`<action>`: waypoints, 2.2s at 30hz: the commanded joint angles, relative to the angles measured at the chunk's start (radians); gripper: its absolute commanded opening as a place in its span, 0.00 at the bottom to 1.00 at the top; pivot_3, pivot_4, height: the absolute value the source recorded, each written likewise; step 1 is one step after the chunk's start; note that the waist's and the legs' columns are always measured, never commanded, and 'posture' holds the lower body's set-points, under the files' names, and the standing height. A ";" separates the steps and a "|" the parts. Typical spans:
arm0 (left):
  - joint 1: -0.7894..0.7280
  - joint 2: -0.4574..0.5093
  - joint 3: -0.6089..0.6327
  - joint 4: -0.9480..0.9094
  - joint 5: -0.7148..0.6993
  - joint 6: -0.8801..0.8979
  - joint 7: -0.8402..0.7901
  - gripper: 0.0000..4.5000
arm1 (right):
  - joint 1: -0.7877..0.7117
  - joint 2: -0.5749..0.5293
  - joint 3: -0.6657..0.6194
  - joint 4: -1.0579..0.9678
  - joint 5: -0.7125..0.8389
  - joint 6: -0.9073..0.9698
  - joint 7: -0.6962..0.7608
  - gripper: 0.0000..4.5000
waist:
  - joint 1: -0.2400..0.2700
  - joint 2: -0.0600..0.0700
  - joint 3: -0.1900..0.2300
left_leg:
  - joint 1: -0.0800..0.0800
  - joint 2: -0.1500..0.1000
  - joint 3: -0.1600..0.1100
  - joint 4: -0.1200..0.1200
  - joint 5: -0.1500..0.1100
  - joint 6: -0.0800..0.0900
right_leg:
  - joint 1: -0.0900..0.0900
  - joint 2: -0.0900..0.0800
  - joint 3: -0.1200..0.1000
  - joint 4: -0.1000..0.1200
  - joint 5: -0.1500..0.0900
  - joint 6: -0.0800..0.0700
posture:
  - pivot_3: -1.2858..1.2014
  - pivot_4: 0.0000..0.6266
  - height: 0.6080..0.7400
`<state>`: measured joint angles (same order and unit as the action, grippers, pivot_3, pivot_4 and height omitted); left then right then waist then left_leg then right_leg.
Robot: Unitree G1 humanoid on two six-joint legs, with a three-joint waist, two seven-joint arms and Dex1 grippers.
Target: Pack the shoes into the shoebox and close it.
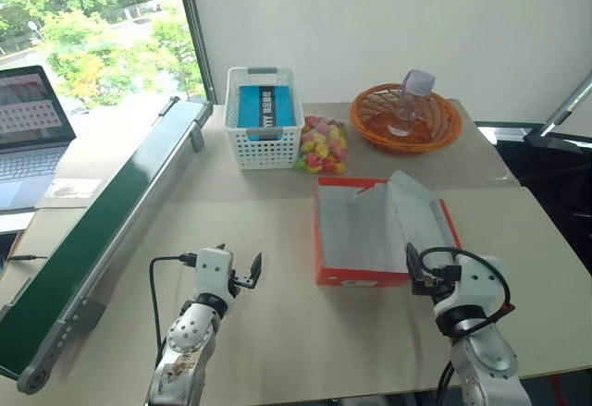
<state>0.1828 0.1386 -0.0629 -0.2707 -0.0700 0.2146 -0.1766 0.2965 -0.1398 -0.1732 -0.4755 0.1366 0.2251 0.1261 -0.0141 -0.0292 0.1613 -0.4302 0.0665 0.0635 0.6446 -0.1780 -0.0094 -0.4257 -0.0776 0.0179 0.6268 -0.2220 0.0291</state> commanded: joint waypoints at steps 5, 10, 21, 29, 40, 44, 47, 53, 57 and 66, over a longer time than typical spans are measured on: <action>0.005 0.007 -0.014 -0.032 0.039 -0.042 0.010 1.00 | 0.025 -0.005 -0.022 0.033 -0.007 -0.073 0.003 1.00 | 0.000 0.000 0.000 | 0.000 0.000 0.000 0.000 0.000 0.000 | 0.000 0.000 0.000 0.000 0.000 0.000 | 0.52 0.24 1.00; -0.035 0.026 0.011 -0.073 0.094 -0.035 0.052 1.00 | 0.004 -0.032 -0.091 -0.013 -0.024 -0.073 -0.041 1.00 | 0.001 0.000 0.000 | 0.000 0.000 0.000 0.000 0.000 0.000 | 0.000 0.000 0.000 -0.001 0.000 0.000 | 0.52 0.24 1.00; -0.599 0.184 0.214 0.016 0.068 0.077 0.056 1.00 | -0.499 -0.324 -0.240 0.007 0.079 0.160 -0.013 1.00 | -0.002 -0.001 0.001 | 0.000 -0.002 -0.002 0.000 0.004 0.007 | 0.002 0.002 0.000 0.000 0.001 0.001 | 0.52 0.24 1.00; -0.779 0.308 0.254 0.058 -0.056 0.284 -0.093 1.00 | -0.796 -0.399 -0.024 0.141 0.235 0.314 0.278 1.00 | 0.002 -0.001 0.001 | -0.002 -0.002 -0.002 -0.003 0.004 0.010 | 0.002 0.004 0.000 -0.001 0.005 0.003 | 0.52 0.24 1.00; -0.611 0.500 0.321 -0.078 -0.106 0.593 -0.187 1.00 | -0.834 -0.395 0.097 0.231 0.322 0.335 0.514 1.00 | 0.001 -0.002 0.002 | -0.008 -0.003 -0.003 -0.002 0.003 0.010 | -0.003 0.002 -0.001 -0.001 0.005 0.003 | 0.52 0.24 1.00; -0.511 0.479 0.425 -0.200 -0.157 0.662 -0.186 1.00 | -0.875 -0.346 0.142 0.314 0.313 0.292 0.563 1.00 | -0.003 -0.004 0.003 | -0.007 -0.001 -0.003 -0.001 0.004 0.008 | -0.003 0.004 -0.001 0.000 0.005 0.003 | 0.52 0.24 1.00; -0.409 0.456 0.490 -0.274 -0.181 0.659 -0.187 1.00 | -0.900 -0.315 0.180 0.359 0.315 0.276 0.616 1.00 | -0.005 -0.004 0.003 | -0.007 -0.001 -0.003 -0.001 0.004 0.008 | -0.003 0.003 -0.001 0.000 0.006 0.001 | 0.52 0.24 1.00; -0.273 0.424 0.591 -0.285 -0.175 0.590 -0.162 1.00 | -0.931 -0.278 0.255 0.371 0.322 0.284 0.705 1.00 | 0.002 -0.004 0.004 | -0.007 -0.001 -0.003 -0.001 0.003 0.008 | -0.004 0.003 -0.001 0.001 0.006 0.000 | 0.52 0.24 1.00; -0.252 0.449 0.650 -0.234 -0.169 0.575 -0.151 1.00 | -0.936 -0.244 0.277 0.355 0.319 0.302 0.698 1.00 | 0.004 -0.004 0.003 | -0.006 -0.001 -0.003 -0.001 0.004 0.008 | -0.003 0.003 -0.002 0.001 0.007 0.000 | 0.52 0.24 1.00; -0.411 0.571 0.640 0.108 -0.171 0.461 -0.196 1.00 | -0.931 -0.219 0.337 0.357 0.290 0.282 0.718 1.00 | 0.002 -0.005 0.003 | -0.006 0.000 -0.003 -0.001 0.004 0.008 | -0.004 0.003 -0.003 0.002 0.006 -0.001 | 0.52 0.24 1.00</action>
<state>-0.2066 0.6874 0.5840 -0.2063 -0.2394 0.7293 -0.3525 -0.6164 -0.3592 0.1659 -0.0850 0.4344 0.5330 0.8396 -0.0125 -0.0338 0.1648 -0.4362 0.0661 0.0614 0.6435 -0.1743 -0.0018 -0.4292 -0.0752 0.0148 0.6283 -0.2157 0.0285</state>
